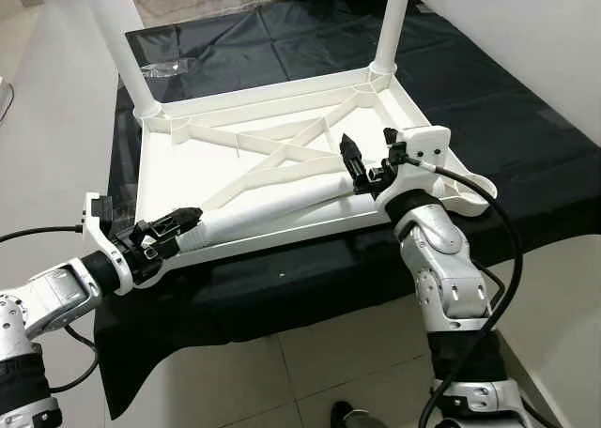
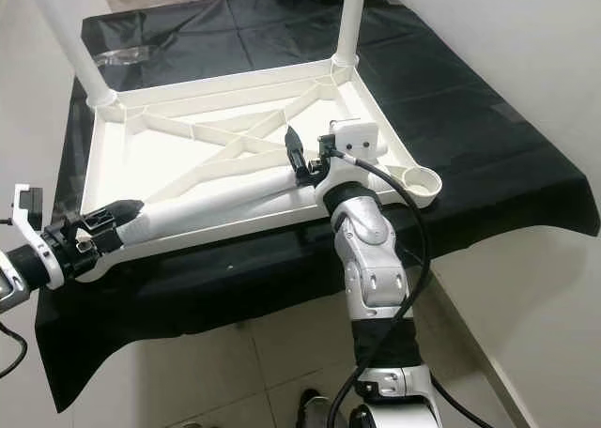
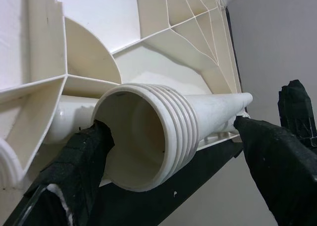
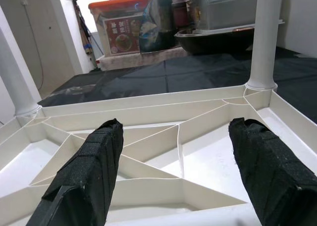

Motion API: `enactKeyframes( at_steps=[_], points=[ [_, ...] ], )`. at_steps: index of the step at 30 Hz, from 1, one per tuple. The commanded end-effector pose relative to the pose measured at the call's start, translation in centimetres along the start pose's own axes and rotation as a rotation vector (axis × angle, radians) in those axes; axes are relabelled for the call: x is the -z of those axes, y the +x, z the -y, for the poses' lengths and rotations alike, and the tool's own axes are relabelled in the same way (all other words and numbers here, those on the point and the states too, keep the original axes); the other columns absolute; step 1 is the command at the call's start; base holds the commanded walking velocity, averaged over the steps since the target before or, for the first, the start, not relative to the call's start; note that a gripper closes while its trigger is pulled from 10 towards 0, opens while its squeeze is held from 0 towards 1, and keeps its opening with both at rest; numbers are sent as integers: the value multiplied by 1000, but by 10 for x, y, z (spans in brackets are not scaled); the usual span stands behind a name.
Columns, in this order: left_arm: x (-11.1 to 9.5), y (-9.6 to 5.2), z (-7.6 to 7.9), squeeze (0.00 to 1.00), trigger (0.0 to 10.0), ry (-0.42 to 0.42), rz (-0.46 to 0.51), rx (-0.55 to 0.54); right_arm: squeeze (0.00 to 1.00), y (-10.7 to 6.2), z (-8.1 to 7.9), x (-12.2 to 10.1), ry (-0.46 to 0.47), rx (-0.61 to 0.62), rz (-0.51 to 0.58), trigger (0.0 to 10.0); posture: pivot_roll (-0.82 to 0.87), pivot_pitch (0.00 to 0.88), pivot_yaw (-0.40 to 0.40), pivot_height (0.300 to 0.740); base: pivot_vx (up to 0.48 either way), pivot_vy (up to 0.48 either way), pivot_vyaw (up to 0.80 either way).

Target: Building children table

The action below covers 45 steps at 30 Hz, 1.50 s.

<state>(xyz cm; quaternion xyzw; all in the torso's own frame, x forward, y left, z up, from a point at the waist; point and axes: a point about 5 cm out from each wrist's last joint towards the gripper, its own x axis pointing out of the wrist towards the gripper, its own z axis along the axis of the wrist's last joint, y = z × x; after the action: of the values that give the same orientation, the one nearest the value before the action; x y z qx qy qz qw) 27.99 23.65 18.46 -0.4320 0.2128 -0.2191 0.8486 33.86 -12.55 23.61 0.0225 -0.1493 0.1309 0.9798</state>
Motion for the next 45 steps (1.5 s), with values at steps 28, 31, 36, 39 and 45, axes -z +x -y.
enactKeyframes(
  at_steps=[28,31,36,39,45],
  points=[
    [8,16,13,0,10000,-19,-40,120,0,-1,1,-3,-2,4,-1,10000,-18,247,39,740,0,0,0],
    [10,17,12,0,10000,-24,-42,119,0,-2,2,-4,-4,4,0,10000,-27,250,36,740,0,0,0],
    [17,21,8,0,10000,-53,-38,119,0,-1,5,-8,-18,5,5,10000,-46,259,38,740,0,0,0],
    [20,22,7,0,10000,-61,-41,123,0,-1,6,-9,-21,5,7,10000,-53,263,39,740,0,0,0],
    [26,22,5,0,0,-77,-41,139,0,-1,8,-15,-33,2,17,10000,-87,271,45,740,0,0,0]
  ],
)
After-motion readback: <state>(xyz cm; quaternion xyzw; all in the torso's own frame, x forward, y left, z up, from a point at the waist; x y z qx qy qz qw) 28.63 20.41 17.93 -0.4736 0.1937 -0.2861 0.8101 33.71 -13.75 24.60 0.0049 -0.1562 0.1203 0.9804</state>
